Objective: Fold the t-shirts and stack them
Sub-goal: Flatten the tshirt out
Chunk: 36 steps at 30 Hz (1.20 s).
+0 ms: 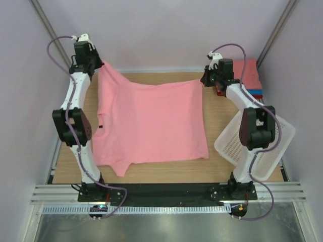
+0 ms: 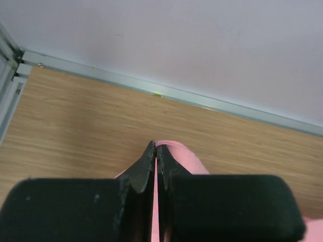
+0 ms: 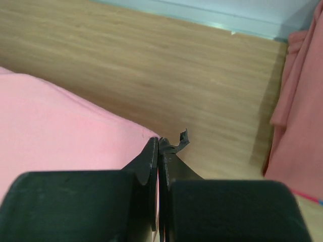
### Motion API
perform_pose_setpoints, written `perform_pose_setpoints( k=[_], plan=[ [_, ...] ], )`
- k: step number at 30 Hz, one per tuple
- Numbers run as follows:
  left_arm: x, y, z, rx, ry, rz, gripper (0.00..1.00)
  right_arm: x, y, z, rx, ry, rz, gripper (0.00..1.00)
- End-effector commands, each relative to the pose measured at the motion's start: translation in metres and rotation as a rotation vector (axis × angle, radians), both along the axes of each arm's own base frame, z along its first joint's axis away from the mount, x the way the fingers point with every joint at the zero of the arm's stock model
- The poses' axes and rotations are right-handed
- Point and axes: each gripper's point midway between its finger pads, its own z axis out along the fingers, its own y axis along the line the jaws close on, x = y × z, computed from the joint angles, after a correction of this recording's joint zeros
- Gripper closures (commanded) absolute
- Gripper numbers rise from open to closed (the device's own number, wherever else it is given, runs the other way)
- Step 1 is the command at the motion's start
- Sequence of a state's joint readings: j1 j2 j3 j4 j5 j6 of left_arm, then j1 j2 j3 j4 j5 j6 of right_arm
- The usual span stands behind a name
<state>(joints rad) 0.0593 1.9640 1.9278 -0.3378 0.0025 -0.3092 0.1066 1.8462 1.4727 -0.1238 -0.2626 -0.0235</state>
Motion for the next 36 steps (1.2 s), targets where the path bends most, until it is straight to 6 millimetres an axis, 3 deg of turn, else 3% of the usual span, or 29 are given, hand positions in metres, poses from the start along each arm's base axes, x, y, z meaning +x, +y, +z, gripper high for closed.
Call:
perform_pose_setpoints(
  k=[1, 2, 3, 4, 5, 7, 9, 12, 15, 16, 18, 19, 22, 23, 25, 26, 27, 28, 29, 30, 31, 32, 34, 35, 36],
  plan=[
    [0.039, -0.002, 0.061, 0.034, -0.212, -0.047, 1.0, 0.064, 0.002, 0.069, 0.058, -0.249, 0.011, 0.99],
    [0.046, -0.003, 0.06, 0.032, -0.218, -0.05, 1.0, 0.078, 0.003, 0.042, 0.057, -0.21, 0.016, 0.99],
    [0.058, -0.004, 0.041, 0.022, -0.196, -0.057, 1.0, 0.091, 0.005, 0.053, 0.08, -0.231, 0.01, 0.99],
    [0.064, -0.004, 0.051, 0.022, -0.223, -0.058, 1.0, 0.098, 0.006, 0.049, 0.088, -0.227, 0.013, 0.99],
    [0.069, -0.004, 0.046, 0.018, -0.224, -0.057, 1.0, 0.107, 0.007, 0.029, 0.09, -0.198, 0.012, 0.99],
    [0.081, -0.002, 0.029, 0.017, -0.211, -0.059, 1.0, 0.12, 0.007, 0.036, 0.11, -0.218, 0.008, 0.99],
    [0.089, -0.002, 0.019, 0.018, -0.216, -0.062, 1.0, 0.13, 0.008, 0.029, 0.122, -0.211, 0.004, 0.99],
    [0.091, -0.008, 0.023, 0.014, -0.226, -0.089, 1.0, 0.137, 0.012, 0.029, 0.142, -0.22, 0.019, 0.99],
    [0.076, -0.004, 0.049, 0.038, -0.252, -0.053, 1.0, 0.133, 0.015, 0.048, 0.138, -0.23, 0.029, 0.99],
    [0.062, 0.002, 0.084, 0.059, -0.305, -0.019, 1.0, 0.128, 0.016, 0.071, 0.138, -0.262, 0.03, 0.99],
    [0.044, 0.01, 0.109, 0.085, -0.327, 0.028, 1.0, 0.117, 0.011, 0.1, 0.138, -0.291, 0.01, 0.99],
    [0.018, 0.012, 0.154, 0.094, -0.396, 0.05, 1.0, 0.1, 0.01, 0.143, 0.146, -0.35, 0.004, 0.99],
    [-0.026, 0.018, 0.203, 0.109, -0.467, 0.101, 1.0, 0.067, 0.001, 0.184, 0.165, -0.395, -0.042, 0.99],
    [-0.059, 0.018, 0.242, 0.109, -0.538, 0.119, 1.0, 0.038, -0.001, 0.23, 0.192, -0.465, -0.045, 0.99],
    [-0.086, 0.018, 0.261, 0.111, -0.57, 0.126, 1.0, 0.006, 0.0, 0.249, 0.224, -0.476, -0.036, 0.99],
    [-0.121, 0.018, 0.293, 0.111, -0.635, 0.134, 0.99, -0.029, 0.001, 0.278, 0.257, -0.517, -0.024, 0.99],
    [-0.134, 0.016, 0.299, 0.107, -0.65, 0.133, 1.0, -0.047, 0.001, 0.291, 0.275, -0.54, -0.018, 0.99],
    [-0.171, 0.014, 0.327, 0.102, -0.718, 0.135, 1.0, -0.089, 0.001, 0.329, 0.312, -0.616, 0.001, 0.99],
    [-0.187, 0.013, 0.337, 0.093, -0.744, 0.135, 1.0, -0.102, 0.0, 0.326, 0.321, -0.607, 0.002, 0.99],
    [-0.205, 0.011, 0.347, 0.087, -0.774, 0.135, 1.0, -0.121, 0.001, 0.335, 0.332, -0.625, 0.014, 0.99],
    [-0.222, 0.011, 0.355, 0.08, -0.793, 0.138, 1.0, -0.16, -0.003, 0.364, 0.345, -0.697, 0.019, 0.99],
    [-0.258, 0.009, 0.376, 0.069, -0.855, 0.143, 1.0, -0.173, -0.004, 0.363, 0.355, -0.686, 0.014, 0.99],
    [-0.286, 0.007, 0.384, 0.059, -0.883, 0.144, 1.0, -0.207, -0.006, 0.378, 0.371, -0.72, 0.027, 0.99],
    [-0.317, 0.005, 0.396, 0.056, -0.927, 0.143, 1.0, -0.238, -0.008, 0.391, 0.383, -0.752, 0.035, 0.99],
    [-0.329, 0.005, 0.399, 0.054, -0.937, 0.143, 1.0, -0.251, -0.008, 0.396, 0.389, -0.763, 0.038, 0.99]
  ],
)
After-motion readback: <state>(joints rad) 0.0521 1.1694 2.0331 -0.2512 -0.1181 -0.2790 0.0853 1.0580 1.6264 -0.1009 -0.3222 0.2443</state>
